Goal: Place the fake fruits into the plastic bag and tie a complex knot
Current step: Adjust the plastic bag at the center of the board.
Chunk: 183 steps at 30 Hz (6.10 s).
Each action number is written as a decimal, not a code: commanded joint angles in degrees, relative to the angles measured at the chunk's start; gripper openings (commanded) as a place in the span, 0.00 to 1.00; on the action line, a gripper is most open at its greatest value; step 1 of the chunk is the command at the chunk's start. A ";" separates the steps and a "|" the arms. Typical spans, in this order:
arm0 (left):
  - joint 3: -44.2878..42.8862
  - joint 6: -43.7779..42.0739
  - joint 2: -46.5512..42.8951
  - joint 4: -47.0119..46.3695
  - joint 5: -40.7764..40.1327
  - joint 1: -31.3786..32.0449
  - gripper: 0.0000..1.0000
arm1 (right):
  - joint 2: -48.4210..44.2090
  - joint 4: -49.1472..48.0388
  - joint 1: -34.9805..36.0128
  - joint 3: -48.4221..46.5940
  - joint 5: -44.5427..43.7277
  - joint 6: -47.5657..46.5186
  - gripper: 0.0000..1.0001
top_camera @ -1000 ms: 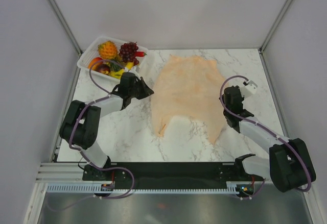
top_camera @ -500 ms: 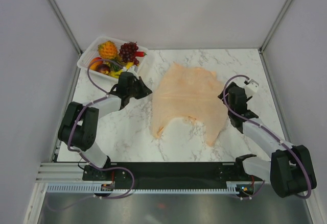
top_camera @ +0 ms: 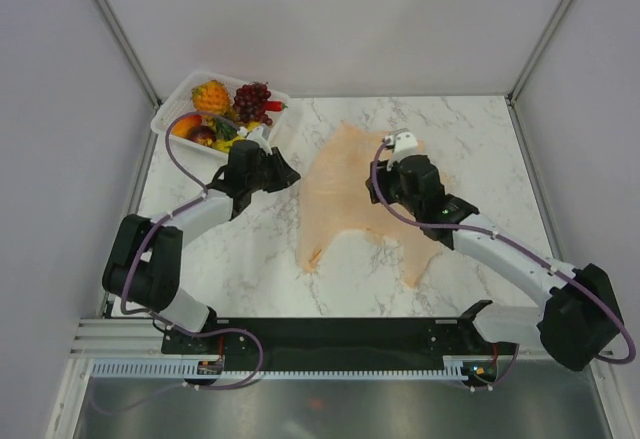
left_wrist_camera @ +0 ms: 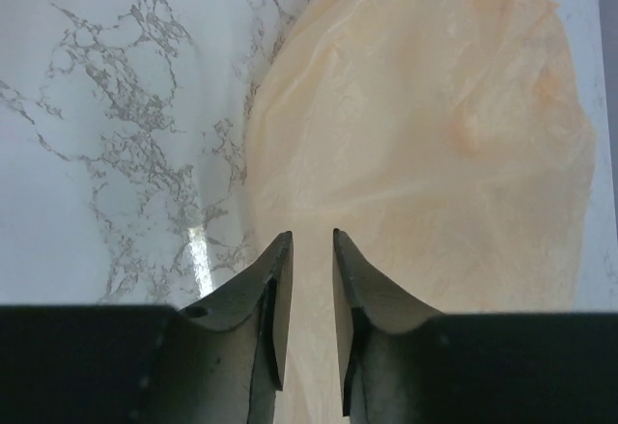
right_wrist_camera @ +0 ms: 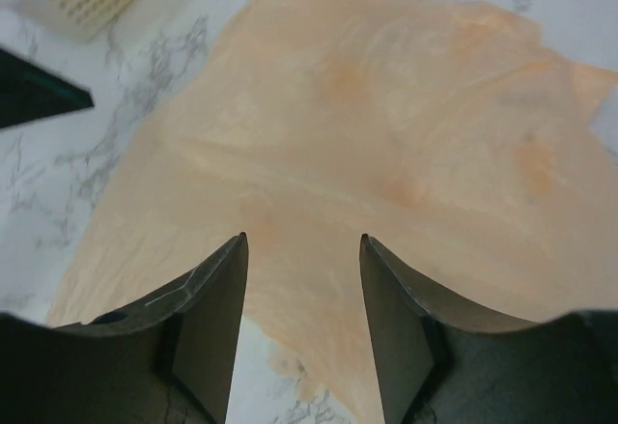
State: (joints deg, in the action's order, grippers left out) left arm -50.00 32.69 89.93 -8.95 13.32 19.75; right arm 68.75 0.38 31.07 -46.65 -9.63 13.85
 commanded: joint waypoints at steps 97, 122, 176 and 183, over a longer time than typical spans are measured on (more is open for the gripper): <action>-0.01 -2.36 2.53 -13.21 13.14 7.50 0.72 | 22.74 22.03 31.33 -22.78 -19.29 3.56 0.00; 19.77 -10.36 -39.06 -14.16 -18.70 10.57 1.00 | 24.68 22.12 17.28 -26.37 -16.39 13.04 0.00; -1.07 0.89 5.44 -7.04 -2.77 10.40 0.92 | 9.73 27.65 11.21 -32.01 -9.89 4.96 0.00; 2.88 -0.78 -2.11 -7.22 -7.25 10.40 0.96 | 13.86 27.65 11.21 -27.18 -10.67 4.61 0.00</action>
State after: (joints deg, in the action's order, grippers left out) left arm -48.36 32.56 92.82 -15.03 8.75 30.24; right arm 81.30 27.22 42.35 -75.46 -19.33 19.40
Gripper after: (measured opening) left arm 0.950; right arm 0.008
